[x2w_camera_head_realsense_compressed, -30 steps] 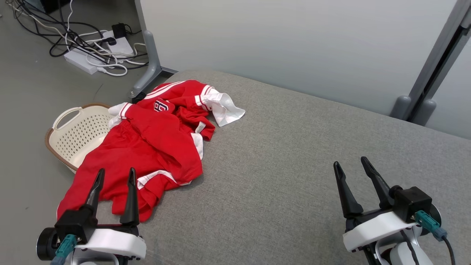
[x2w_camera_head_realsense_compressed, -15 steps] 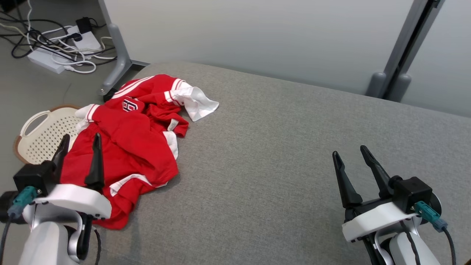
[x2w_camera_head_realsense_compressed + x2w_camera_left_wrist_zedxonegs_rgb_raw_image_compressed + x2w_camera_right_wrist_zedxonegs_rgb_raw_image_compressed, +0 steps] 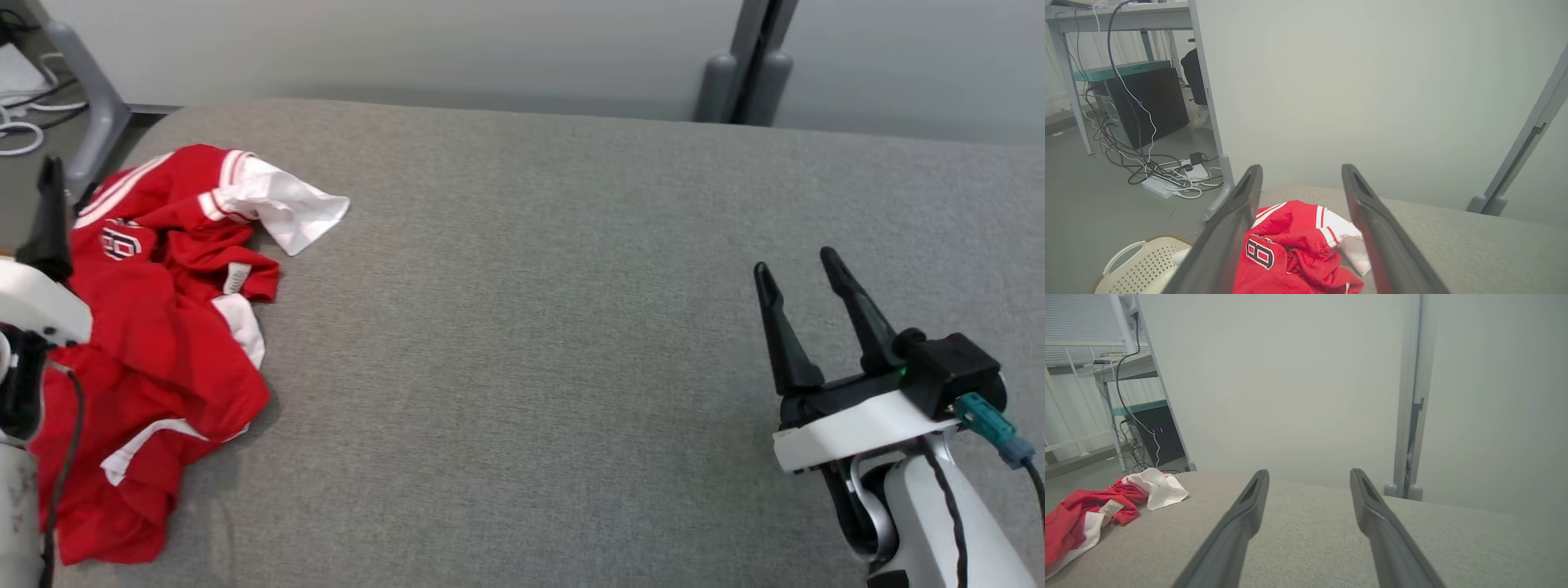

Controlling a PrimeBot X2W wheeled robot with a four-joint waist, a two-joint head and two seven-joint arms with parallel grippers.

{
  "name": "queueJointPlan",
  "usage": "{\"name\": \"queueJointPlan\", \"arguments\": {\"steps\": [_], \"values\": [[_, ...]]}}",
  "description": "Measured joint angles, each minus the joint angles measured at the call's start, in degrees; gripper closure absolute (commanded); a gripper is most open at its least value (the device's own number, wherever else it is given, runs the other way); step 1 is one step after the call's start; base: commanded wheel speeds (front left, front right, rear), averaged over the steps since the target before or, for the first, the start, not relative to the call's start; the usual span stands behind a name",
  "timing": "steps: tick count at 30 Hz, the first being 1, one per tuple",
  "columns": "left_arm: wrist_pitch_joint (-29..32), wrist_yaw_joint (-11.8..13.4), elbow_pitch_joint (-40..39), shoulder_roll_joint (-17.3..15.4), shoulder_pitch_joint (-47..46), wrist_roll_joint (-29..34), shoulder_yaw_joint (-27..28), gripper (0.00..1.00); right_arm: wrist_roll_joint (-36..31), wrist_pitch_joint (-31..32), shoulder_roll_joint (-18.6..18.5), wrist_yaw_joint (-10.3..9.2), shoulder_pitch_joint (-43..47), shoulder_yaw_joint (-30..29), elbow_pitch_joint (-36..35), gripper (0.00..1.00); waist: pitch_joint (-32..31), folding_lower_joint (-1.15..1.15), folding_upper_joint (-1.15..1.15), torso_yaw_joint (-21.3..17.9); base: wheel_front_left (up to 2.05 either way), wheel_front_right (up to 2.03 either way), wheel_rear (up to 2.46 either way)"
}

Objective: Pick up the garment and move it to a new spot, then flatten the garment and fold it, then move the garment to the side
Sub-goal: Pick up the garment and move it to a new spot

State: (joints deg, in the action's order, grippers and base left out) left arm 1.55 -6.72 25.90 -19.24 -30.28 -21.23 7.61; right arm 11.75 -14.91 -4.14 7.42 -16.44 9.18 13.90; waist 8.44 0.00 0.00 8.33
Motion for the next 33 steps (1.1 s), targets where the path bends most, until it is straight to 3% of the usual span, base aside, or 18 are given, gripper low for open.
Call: {"name": "queueJointPlan", "arguments": {"steps": [14, 24, 33], "values": [[13.9, -0.71, 18.22, -10.47, -15.28, -10.23, 0.18, 0.0, 0.81, 0.0, -1.45, 0.01, -5.12, -2.67, -5.81, 0.0, 10.03, 0.0, 0.0, -10.92, 0.0, 0.0, 0.0], [19.12, -0.19, 30.3, -15.6, -22.04, -10.53, -1.86, 0.0, 0.83, 0.0, -1.45, 0.01, -6.21, -2.85, -7.28, 0.0, 15.47, 0.0, 0.0, -16.41, 0.0, 0.0, 0.0], [27.99, -0.3, 38.24, -16.02, -24.48, -9.95, -5.36, 0.0, 0.75, 0.0, -1.54, 0.01, -6.35, -3.22, -7.68, 0.0, 17.95, 0.0, 0.0, -18.47, 0.0, 0.0, 0.0]]}}
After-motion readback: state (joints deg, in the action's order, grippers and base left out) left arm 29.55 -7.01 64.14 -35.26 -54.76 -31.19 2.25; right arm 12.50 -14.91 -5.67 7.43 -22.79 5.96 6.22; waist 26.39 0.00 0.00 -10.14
